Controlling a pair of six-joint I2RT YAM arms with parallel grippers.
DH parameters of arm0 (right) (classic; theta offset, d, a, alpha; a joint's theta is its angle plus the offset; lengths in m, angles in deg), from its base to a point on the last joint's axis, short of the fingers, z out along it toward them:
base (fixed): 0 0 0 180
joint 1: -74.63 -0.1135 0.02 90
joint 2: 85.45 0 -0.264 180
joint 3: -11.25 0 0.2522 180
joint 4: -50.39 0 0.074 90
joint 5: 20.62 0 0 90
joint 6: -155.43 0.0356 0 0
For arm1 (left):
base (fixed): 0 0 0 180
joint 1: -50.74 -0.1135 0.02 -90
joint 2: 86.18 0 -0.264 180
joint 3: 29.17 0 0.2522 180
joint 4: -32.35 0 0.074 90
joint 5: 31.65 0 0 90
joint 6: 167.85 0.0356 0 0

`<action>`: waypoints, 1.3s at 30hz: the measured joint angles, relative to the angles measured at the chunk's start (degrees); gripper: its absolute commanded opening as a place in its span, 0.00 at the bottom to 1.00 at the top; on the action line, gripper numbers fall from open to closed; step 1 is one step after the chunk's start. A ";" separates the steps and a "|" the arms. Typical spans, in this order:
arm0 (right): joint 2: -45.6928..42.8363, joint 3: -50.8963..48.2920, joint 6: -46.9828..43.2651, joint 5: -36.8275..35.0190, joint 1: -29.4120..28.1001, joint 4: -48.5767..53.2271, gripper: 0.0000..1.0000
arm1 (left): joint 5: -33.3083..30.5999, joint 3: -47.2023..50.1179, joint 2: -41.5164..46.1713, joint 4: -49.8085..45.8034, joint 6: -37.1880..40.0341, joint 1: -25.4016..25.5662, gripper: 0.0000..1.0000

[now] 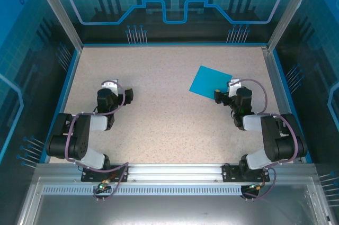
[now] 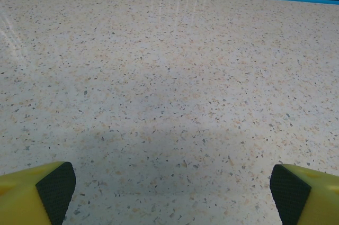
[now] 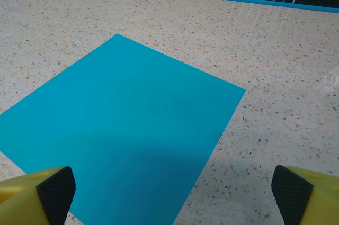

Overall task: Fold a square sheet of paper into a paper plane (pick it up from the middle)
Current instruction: Move the paper to the center of the table.

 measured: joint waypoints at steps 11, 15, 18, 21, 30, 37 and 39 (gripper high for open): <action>0.00 0.00 0.02 -0.04 0.00 0.00 0.99 | -0.02 0.00 0.00 -0.02 0.00 0.00 0.98; -2.71 0.09 0.24 -1.66 0.00 3.30 0.99 | -1.62 -0.13 1.81 -3.50 -0.31 0.00 0.98; -9.03 2.25 1.73 -4.20 -0.02 11.08 0.99 | -4.68 -2.78 6.23 -11.76 -1.86 0.00 0.98; -13.11 10.23 7.04 -6.78 -0.07 23.96 0.99 | -7.91 -9.33 10.10 -21.66 -5.31 0.00 0.98; 1.77 42.62 21.92 -1.55 -2.34 56.15 0.99 | -8.11 -25.00 12.79 -44.33 -15.13 0.11 0.98; 22.36 57.77 29.00 3.45 -7.28 66.69 0.99 | 1.40 -27.89 10.91 -53.46 -21.03 0.22 0.99; 27.87 62.82 30.62 3.89 -8.17 68.35 0.99 | 3.74 -28.26 10.47 -54.71 -22.16 0.37 0.98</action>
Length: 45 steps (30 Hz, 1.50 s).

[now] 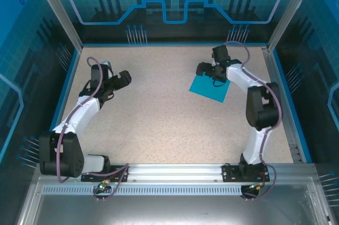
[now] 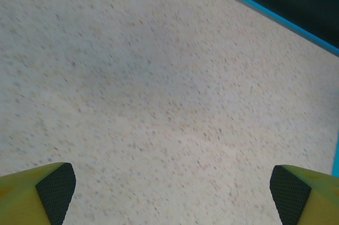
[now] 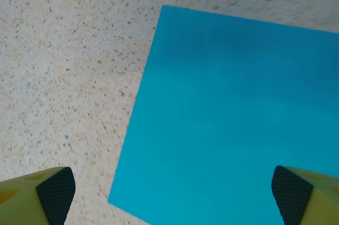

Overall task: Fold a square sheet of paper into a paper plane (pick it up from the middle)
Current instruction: Move the paper to the center of the table.

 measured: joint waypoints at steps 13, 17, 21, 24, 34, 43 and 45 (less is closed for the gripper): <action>15.23 13.35 4.72 -0.02 -0.59 6.03 0.99 | 4.66 -1.01 -0.37 -3.74 -2.29 0.68 0.99; 14.14 11.17 5.31 0.50 -1.46 5.27 0.99 | 4.66 -1.01 -0.37 -3.82 -2.36 1.62 0.98; 9.70 4.09 6.88 1.27 -4.20 3.52 1.00 | 4.63 -1.01 -0.37 -3.82 -2.38 2.73 0.99; 4.83 -3.21 9.73 1.18 -9.16 2.58 0.99 | 4.59 -1.01 -0.35 -3.82 -2.78 3.21 0.98; -1.49 -11.41 22.62 1.01 -28.04 2.75 0.99 | 6.03 0.26 -0.42 -3.78 -4.09 4.15 0.98; -7.76 -9.70 21.73 -4.44 -27.96 17.00 0.99 | 10.56 0.66 -0.85 -4.39 -4.94 4.15 0.99; -7.54 -8.85 20.26 -4.44 -27.85 19.04 0.99 | 11.02 0.55 -0.87 -4.76 -4.94 4.15 0.98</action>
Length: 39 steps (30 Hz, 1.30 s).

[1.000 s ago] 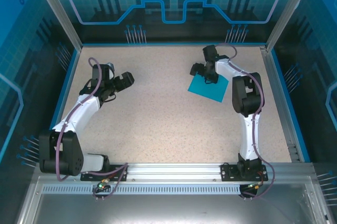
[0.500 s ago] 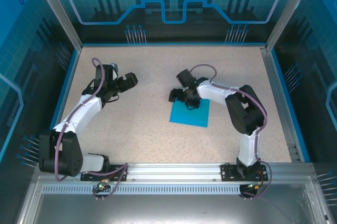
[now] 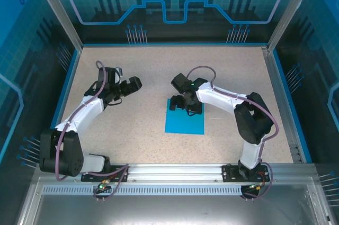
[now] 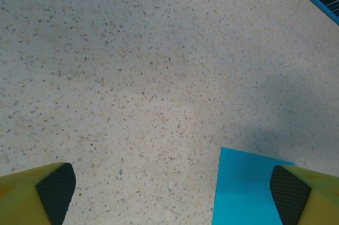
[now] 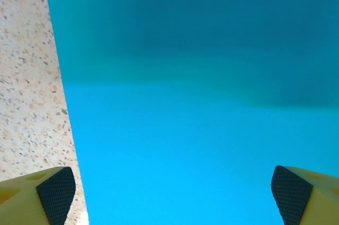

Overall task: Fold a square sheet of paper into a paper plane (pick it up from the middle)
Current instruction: Fold the square sheet of paper in half at the center of the table.

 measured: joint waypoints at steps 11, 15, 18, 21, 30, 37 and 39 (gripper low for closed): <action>9.38 5.22 -5.53 0.79 -0.02 5.29 0.99 | 0.87 -0.90 -1.40 -0.68 0.04 0.00 0.99; 11.02 6.16 -6.34 1.38 -0.02 5.66 1.00 | 0.85 -0.90 -1.55 -1.05 0.07 0.00 0.98; 11.91 6.27 -6.54 1.36 -0.02 6.10 0.99 | 0.85 -0.92 -2.03 -1.33 0.07 0.00 0.98; 12.17 6.67 -6.51 1.33 -0.02 6.38 0.99 | 0.85 -1.20 -2.51 -1.99 0.07 0.00 0.99; 12.66 6.80 -6.25 1.09 -0.04 6.54 0.97 | 0.83 -1.55 -2.75 -2.25 0.07 0.00 0.98; 12.83 6.78 -5.35 0.92 -0.04 6.51 0.93 | 0.83 -1.55 -2.78 -2.29 0.07 0.00 0.98; 12.85 6.78 -5.11 0.92 -0.04 6.51 0.92 | 0.83 -1.55 -2.78 -2.29 0.07 0.00 0.99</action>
